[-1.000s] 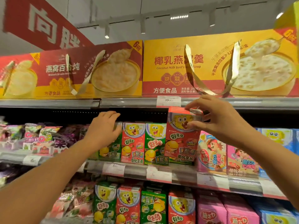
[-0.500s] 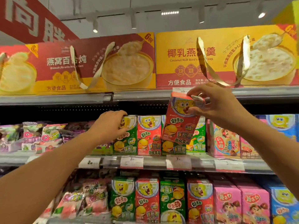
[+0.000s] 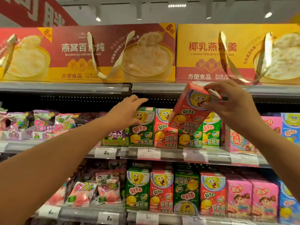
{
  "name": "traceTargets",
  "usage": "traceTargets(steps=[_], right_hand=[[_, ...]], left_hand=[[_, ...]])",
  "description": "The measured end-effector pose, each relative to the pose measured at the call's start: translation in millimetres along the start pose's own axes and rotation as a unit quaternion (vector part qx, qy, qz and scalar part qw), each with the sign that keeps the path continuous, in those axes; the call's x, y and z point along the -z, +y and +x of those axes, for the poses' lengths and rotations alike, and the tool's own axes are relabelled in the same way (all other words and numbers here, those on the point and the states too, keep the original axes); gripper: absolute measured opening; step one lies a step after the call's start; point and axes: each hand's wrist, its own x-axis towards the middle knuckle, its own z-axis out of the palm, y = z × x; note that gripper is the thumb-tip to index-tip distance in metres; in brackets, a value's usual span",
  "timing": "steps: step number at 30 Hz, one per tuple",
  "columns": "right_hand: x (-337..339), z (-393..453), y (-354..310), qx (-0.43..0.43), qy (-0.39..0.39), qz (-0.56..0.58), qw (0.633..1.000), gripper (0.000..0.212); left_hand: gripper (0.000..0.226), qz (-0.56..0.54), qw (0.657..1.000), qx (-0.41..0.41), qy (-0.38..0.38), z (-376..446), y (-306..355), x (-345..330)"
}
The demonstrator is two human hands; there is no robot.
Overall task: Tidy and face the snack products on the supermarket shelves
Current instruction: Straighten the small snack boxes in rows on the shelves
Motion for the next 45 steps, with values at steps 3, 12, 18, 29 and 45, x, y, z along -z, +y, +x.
traceTargets(steps=[3, 12, 18, 29, 45], right_hand=[[-4, 7, -8, 0.003, -0.002, 0.017, 1.0, 0.046], [-41, 35, -46, 0.051, -0.056, 0.041, 0.996, 0.046], [-87, 41, -71, 0.094, -0.095, 0.039, 0.99, 0.045], [-147, 42, -73, 0.127, -0.095, -0.053, 0.986, 0.046], [-164, 61, -62, 0.039, -0.261, -0.198, 0.944, 0.041]], left_hand=[[0.088, -0.043, 0.999, -0.013, 0.022, -3, -5, 12], [0.068, -0.085, 0.988, -0.017, 0.128, -31, -34, 73], [0.064, -0.065, 0.983, 0.021, 0.169, -79, -56, 91], [0.06, -0.046, 0.974, 0.101, 0.198, -134, -61, 80], [0.057, -0.065, 0.979, 0.058, 0.182, -141, -33, 45]])
